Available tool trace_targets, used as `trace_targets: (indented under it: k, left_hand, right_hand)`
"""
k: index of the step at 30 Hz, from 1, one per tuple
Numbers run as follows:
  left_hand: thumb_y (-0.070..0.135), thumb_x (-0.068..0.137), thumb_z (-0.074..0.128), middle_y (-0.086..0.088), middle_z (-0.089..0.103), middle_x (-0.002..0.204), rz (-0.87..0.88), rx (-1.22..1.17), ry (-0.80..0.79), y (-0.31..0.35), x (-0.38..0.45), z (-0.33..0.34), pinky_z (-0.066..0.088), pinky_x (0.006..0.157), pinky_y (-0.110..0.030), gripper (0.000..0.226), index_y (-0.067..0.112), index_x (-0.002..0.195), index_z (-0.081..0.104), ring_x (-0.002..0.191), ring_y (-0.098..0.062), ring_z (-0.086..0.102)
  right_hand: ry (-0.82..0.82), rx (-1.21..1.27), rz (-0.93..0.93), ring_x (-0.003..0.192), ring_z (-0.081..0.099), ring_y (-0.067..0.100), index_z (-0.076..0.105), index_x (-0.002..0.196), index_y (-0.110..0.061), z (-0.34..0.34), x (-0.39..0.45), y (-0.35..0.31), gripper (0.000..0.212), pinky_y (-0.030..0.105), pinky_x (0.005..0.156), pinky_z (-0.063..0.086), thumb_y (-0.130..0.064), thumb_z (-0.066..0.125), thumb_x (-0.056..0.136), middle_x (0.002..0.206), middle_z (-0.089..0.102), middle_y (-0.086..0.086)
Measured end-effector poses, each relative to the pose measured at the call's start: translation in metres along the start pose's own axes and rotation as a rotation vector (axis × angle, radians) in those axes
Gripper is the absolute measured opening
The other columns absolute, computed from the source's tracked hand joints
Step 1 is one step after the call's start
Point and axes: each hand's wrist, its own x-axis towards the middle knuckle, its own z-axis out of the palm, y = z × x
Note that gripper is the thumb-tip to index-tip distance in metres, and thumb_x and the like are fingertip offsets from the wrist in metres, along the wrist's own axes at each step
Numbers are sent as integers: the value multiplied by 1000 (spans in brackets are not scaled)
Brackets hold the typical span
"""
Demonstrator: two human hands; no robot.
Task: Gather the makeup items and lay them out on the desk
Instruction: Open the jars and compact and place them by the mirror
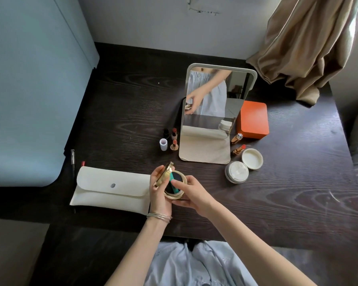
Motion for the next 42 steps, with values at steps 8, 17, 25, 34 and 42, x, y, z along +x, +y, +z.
trace_targets:
  k: [8,17,25,34,42]
  left_hand:
    - [4,82,48,-4,73,99,33,-38,37,1,12,-8,57,73,-31,26,18,97,64,98,-20,68]
    - [-7,89,40,-15,61,123,-57,-80,54,4,18,-5,53,88,-40,40,1,128,48,111,-26,61]
    - [4,93,40,-15,58,126,-169,-152,103,6,21,-5,40,105,-45,32,5,121,56,117,-25,56]
    - [9,94,41,1,73,98,-141,-89,83,5,26,-10,53,82,-34,28,8,111,63,96,-14,69]
    - [9,94,41,-2,70,104,-126,-72,75,4,26,-7,55,82,-35,26,13,104,65,101,-17,67]
  right_hand:
    - [-173,119,-33,105,65,21,44,127,-12,4,4,1,44,35,80,58,-14,64,88,126,56,14]
    - [-176,61,-80,112,61,24,46,120,-13,2,12,1,38,38,85,57,-8,63,87,126,54,14]
    - [-198,-58,-109,112,61,26,45,128,-7,-3,11,-1,44,40,90,55,-8,63,87,129,54,17]
    - [-339,-185,-218,108,63,18,51,127,-18,-12,11,-1,55,36,88,55,-9,74,78,118,62,5]
    - [-325,-125,-213,108,64,20,56,119,-26,-11,11,-3,46,34,85,56,-13,74,79,117,62,4]
